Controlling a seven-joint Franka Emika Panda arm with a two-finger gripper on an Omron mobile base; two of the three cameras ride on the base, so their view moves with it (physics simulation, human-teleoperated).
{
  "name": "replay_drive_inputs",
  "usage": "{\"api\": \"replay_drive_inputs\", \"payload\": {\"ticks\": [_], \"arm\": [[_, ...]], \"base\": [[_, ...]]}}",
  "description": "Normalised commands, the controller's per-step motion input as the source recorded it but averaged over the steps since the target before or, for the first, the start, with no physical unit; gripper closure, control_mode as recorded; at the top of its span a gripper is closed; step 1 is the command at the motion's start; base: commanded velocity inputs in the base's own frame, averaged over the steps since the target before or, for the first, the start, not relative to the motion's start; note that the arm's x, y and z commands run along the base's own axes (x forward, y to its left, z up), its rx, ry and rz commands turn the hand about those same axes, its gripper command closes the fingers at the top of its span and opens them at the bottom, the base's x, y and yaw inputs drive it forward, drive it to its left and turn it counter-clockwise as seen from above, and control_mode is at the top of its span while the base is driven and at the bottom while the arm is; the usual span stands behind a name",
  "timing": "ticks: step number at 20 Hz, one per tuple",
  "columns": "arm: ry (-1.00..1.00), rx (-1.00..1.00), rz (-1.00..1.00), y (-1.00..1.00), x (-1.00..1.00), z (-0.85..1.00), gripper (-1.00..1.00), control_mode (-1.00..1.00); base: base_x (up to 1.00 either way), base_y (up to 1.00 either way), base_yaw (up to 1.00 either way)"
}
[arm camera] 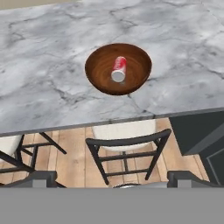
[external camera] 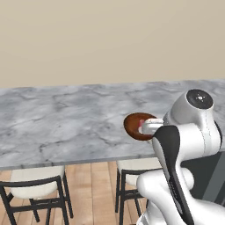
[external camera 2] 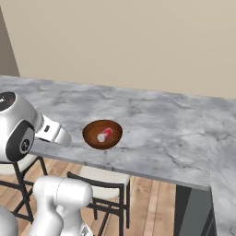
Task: Open the fridge, grab two sodas, and place both sodas inside the bowl with ice on the dining counter.
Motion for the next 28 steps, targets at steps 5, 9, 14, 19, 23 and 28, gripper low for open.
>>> {"api": "replay_drive_inputs", "payload": {"ticks": [5,9,14,19,23,28], "arm": [[0.00,0.00,0.00,0.00,0.00,0.00,-1.00,1.00],[0.00,0.00,0.00,0.00,0.00,0.00,-1.00,1.00],[0.00,0.00,0.00,0.00,0.00,0.00,-1.00,1.00],[0.00,0.00,0.00,0.00,0.00,0.00,-1.00,1.00],[0.00,0.00,0.00,0.00,0.00,0.00,-1.00,1.00],[0.00,0.00,0.00,0.00,0.00,0.00,-1.00,1.00]], "base": [[-0.43,0.61,0.08],[-0.18,0.96,0.13],[0.21,1.00,0.03],[0.70,1.00,-0.02],[0.67,1.00,-0.15],[0.55,1.00,-0.17]]}}
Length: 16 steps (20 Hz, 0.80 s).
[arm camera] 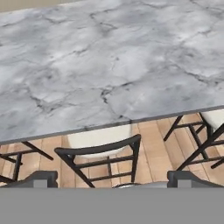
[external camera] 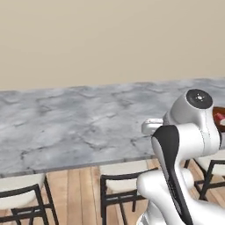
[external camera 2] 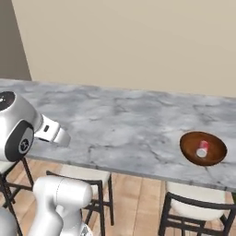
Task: Open the fridge, grab two sodas, and place both sodas inside the bowl with ice on the dining counter.
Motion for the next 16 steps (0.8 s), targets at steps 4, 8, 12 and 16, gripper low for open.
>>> {"api": "replay_drive_inputs", "payload": {"ticks": [4,8,12,16], "arm": [[0.00,0.00,0.00,0.00,0.00,0.00,-1.00,1.00],[0.00,0.00,0.00,0.00,0.00,0.00,-1.00,1.00],[0.00,0.00,0.00,0.00,0.00,0.00,-1.00,1.00],[0.00,0.00,0.00,0.00,0.00,0.00,-1.00,1.00]], "base": [[-0.17,1.00,-0.11],[-0.81,0.97,-0.10],[-0.30,1.00,-0.12],[0.00,1.00,-0.11]]}}
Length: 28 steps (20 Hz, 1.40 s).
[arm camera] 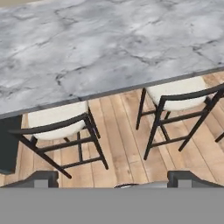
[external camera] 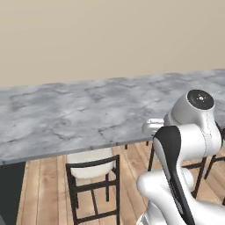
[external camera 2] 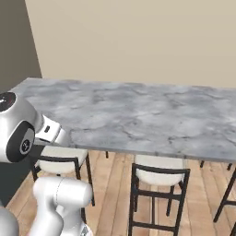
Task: Open the fridge, grab two sodas, and place both sodas inside the bowl with ice on the dining counter.
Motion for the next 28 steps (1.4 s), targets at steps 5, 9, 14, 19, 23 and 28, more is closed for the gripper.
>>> {"api": "replay_drive_inputs", "payload": {"ticks": [5,9,14,19,23,28], "arm": [[0.00,0.00,0.00,0.00,0.00,0.00,-1.00,1.00],[0.00,0.00,0.00,0.00,0.00,0.00,-1.00,1.00],[0.00,0.00,0.00,0.00,0.00,0.00,-1.00,1.00],[0.00,0.00,0.00,0.00,0.00,0.00,-1.00,1.00],[0.00,0.00,0.00,0.00,0.00,0.00,-1.00,1.00],[0.00,0.00,0.00,0.00,0.00,0.00,-1.00,1.00]], "base": [[0.00,1.00,-0.13],[0.00,1.00,-0.12],[0.00,1.00,-0.11],[0.03,1.00,-0.10],[0.12,1.00,-0.11],[0.29,1.00,-0.15]]}}
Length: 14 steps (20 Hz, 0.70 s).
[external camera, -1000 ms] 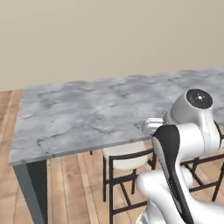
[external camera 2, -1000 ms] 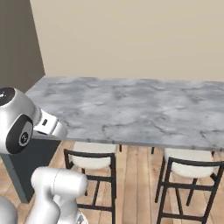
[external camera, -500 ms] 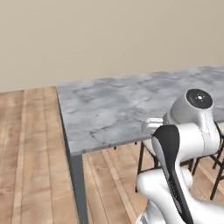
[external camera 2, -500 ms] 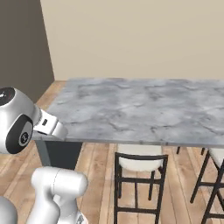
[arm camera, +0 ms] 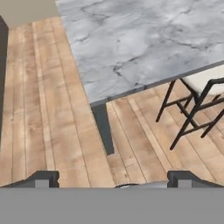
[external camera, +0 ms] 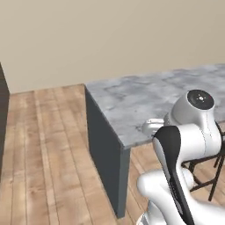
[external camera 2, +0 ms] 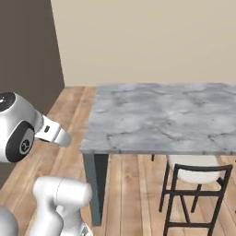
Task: Open the fridge, grab two sodas, and place both sodas inside the bowl with ice on the dining counter.
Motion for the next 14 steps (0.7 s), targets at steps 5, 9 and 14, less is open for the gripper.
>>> {"api": "replay_drive_inputs", "payload": {"ticks": [5,9,14], "arm": [[0.00,0.00,0.00,0.00,0.00,0.00,-1.00,1.00],[0.00,0.00,0.00,0.00,0.00,0.00,-1.00,1.00],[0.00,0.00,0.00,0.00,0.00,0.00,-1.00,1.00]], "base": [[0.56,1.00,-0.26],[0.64,1.00,-0.32],[0.62,1.00,-0.32]]}}
